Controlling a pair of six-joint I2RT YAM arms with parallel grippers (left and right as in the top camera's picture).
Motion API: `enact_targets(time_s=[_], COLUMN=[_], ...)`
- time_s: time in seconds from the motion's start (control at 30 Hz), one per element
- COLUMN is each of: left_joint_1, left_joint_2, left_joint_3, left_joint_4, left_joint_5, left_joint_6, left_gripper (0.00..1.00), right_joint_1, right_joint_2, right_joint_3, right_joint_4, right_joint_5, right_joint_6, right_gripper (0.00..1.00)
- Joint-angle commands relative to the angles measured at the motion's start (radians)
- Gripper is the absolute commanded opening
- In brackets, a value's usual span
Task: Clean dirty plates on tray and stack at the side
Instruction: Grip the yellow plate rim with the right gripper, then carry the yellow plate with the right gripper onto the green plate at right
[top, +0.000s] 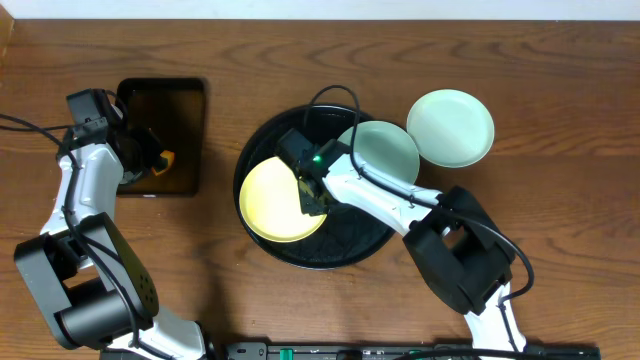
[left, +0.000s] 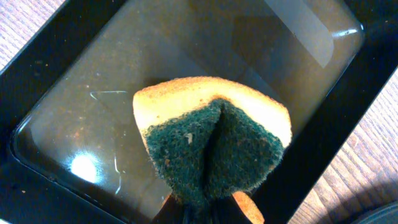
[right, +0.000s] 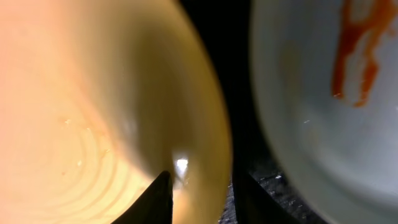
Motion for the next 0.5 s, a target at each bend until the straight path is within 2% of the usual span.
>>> enact_targets(time_s=[0.0, 0.03, 0.07, 0.3, 0.47], left_joint_1=[0.000, 0.000, 0.000, 0.000, 0.000], left_joint_2=[-0.006, -0.006, -0.006, -0.006, -0.006], left_joint_3=[-0.003, -0.003, -0.003, -0.003, -0.003], left_joint_4=[-0.003, -0.002, -0.002, -0.003, -0.003], left_joint_5=[0.010, 0.010, 0.010, 0.010, 0.010], left_joint_6=[-0.001, -0.001, -0.001, -0.001, 0.000], left_gripper=[0.08, 0.08, 0.08, 0.08, 0.08], right_joint_1=[-0.020, -0.020, -0.019, -0.012, -0.045], right_joint_2=[0.039, 0.039, 0.039, 0.031, -0.040], right_joint_3=[-0.006, -0.006, -0.006, 0.018, 0.058], right_joint_4=[0.011, 0.017, 0.019, -0.002, -0.003], right_joint_5=[-0.031, -0.038, -0.040, -0.042, -0.079], right_joint_6=[0.014, 0.007, 0.000, -0.002, -0.027], right_gripper=[0.25, 0.17, 0.02, 0.01, 0.01])
